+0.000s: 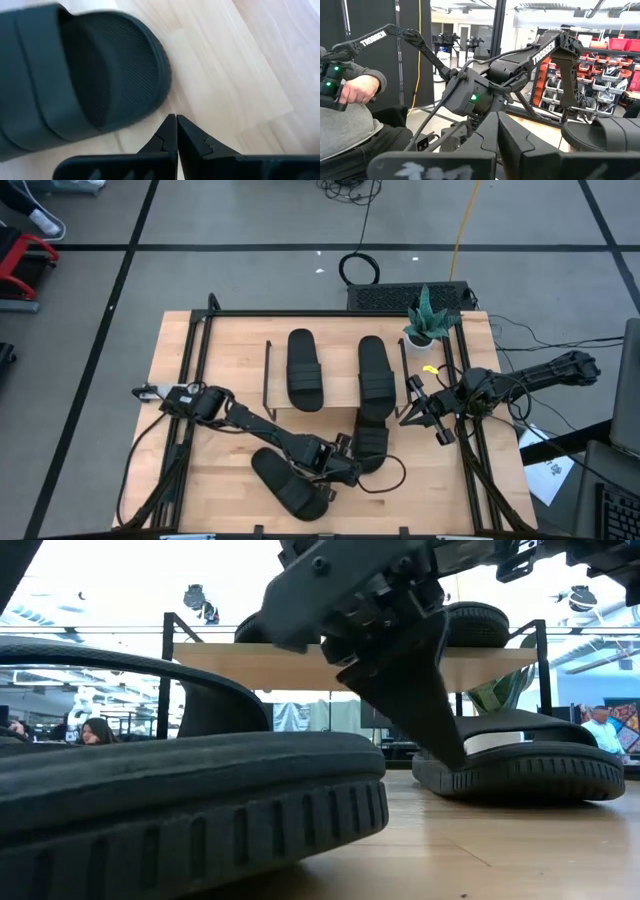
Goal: Pick and place slides into the shelf
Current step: Put the right black slide under the shelf
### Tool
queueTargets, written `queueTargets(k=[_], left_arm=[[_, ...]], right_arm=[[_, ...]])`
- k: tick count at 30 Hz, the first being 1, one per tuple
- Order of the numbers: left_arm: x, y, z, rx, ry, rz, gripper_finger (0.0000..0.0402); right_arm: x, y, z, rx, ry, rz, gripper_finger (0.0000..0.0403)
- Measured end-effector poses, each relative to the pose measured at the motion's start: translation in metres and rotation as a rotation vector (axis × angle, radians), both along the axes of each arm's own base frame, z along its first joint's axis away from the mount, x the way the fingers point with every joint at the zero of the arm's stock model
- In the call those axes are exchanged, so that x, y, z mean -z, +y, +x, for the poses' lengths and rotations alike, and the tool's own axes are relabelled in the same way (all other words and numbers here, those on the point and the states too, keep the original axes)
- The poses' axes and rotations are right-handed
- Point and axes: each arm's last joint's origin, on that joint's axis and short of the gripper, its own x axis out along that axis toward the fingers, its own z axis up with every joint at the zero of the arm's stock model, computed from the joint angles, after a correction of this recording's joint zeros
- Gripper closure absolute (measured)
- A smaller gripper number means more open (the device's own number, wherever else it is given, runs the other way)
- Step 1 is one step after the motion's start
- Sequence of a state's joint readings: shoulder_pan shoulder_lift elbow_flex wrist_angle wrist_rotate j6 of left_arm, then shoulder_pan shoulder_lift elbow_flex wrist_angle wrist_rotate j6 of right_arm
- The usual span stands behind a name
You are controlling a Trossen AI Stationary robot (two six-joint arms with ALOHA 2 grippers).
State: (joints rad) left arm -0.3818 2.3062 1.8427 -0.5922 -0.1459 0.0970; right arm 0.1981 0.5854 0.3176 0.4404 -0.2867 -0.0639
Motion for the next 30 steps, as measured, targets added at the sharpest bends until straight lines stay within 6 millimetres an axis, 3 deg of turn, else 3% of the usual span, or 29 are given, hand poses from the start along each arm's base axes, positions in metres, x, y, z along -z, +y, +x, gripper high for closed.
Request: queueTargets(k=[11,20,30], left_arm=[[0.002,0.015,0.009,-0.037,-0.026,-0.010,0.0401],[-0.002,-0.004,0.010,0.049,-0.082,-0.104,0.0401],[0.013,-0.012,0.022,0.032,-0.174,-0.151,0.0401]], right_arm=[[0.000,0.000,0.000,0.000,0.004,-0.001,0.0403],[0.000,0.000,0.000,0.000,0.004,-0.001,0.0403],[0.000,0.000,0.000,0.000,0.001,0.000,0.0403]])
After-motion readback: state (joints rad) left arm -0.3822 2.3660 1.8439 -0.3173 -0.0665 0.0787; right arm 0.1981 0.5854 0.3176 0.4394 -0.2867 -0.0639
